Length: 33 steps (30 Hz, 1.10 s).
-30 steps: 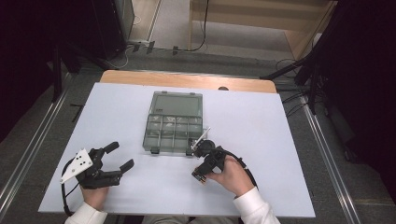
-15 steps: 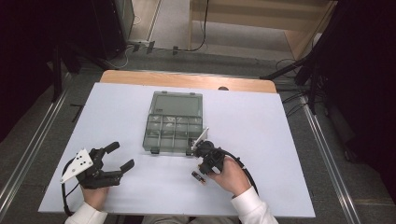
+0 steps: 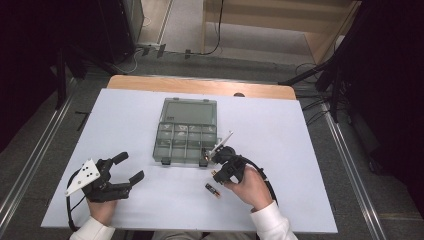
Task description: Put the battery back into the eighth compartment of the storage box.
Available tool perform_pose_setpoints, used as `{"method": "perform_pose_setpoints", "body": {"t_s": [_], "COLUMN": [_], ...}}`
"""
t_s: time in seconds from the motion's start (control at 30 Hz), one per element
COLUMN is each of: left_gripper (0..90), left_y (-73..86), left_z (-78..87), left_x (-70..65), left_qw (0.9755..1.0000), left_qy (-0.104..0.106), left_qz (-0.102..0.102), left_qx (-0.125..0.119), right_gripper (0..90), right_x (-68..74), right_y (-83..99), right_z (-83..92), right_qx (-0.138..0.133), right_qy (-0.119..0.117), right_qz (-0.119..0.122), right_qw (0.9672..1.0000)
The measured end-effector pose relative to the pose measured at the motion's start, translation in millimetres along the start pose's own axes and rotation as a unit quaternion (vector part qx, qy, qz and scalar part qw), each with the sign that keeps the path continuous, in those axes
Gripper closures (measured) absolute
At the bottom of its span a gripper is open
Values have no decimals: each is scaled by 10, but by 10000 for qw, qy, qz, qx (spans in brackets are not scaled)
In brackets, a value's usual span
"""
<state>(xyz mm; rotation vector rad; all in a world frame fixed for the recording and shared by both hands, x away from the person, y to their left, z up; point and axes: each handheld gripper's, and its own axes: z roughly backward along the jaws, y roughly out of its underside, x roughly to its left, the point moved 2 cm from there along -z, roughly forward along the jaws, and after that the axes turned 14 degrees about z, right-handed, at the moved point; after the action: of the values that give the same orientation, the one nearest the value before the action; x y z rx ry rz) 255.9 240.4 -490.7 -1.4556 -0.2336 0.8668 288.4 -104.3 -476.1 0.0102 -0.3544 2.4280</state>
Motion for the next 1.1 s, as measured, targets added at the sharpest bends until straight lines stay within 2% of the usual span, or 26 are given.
{"method": "perform_pose_setpoints", "body": {"t_s": [0.23, 0.33, 0.4, 0.5, 0.53, 0.77, 0.9, 0.93, 1.0, 1.03, 1.1], "left_gripper": [132, 132, 132, 132, 132, 132, 132, 132, 132, 132, 132], "left_y": [-3, -3, -3, -4, -4, -6, -6, -6, -4, -3, -2], "left_z": [2, 2, 2, 2, 2, 3, 1, 1, 0, -3, -4], "left_x": [1, -1, 3, 3, 3, 6, 8, 7, 8, 7, 7], "left_qw": [10000, 10000, 10000, 10000, 10000, 10000, 10000, 10000, 10000, 10000, 10000], "left_qy": [-3, 3, -10, -7, -8, -5, -8, -2, -5, -8, -4], "left_qz": [21, 23, 16, 26, 22, 35, 51, 55, 47, 48, 40], "left_qx": [-21, -25, -14, -22, -23, -13, -9, -10, 6, 15, 24], "right_gripper": [782, 782, 782, 782, 782, 782, 782, 782, 782, 782, 782], "right_x": [-19, 3, 9, 4, -7, -84, -138, -148, -152, -148, -148], "right_y": [-59, -88, -117, -135, -157, -205, -207, -209, -212, -220, -224], "right_z": [146, 205, 244, 264, 282, 265, 281, 291, 306, 309, 309], "right_qx": [-424, -642, -872, -1010, -1153, -1404, -1643, -1751, -1867, -1975, -2020], "right_qy": [-49, -9, 55, 55, 45, -46, -147, -182, -191, -240, -253], "right_qz": [-129, -90, -113, -167, -248, -467, -661, -695, -709, -738, -760], "right_qw": [9990, 9979, 9961, 9947, 9930, 9890, 9841, 9819, 9797, 9772, 9761]}}
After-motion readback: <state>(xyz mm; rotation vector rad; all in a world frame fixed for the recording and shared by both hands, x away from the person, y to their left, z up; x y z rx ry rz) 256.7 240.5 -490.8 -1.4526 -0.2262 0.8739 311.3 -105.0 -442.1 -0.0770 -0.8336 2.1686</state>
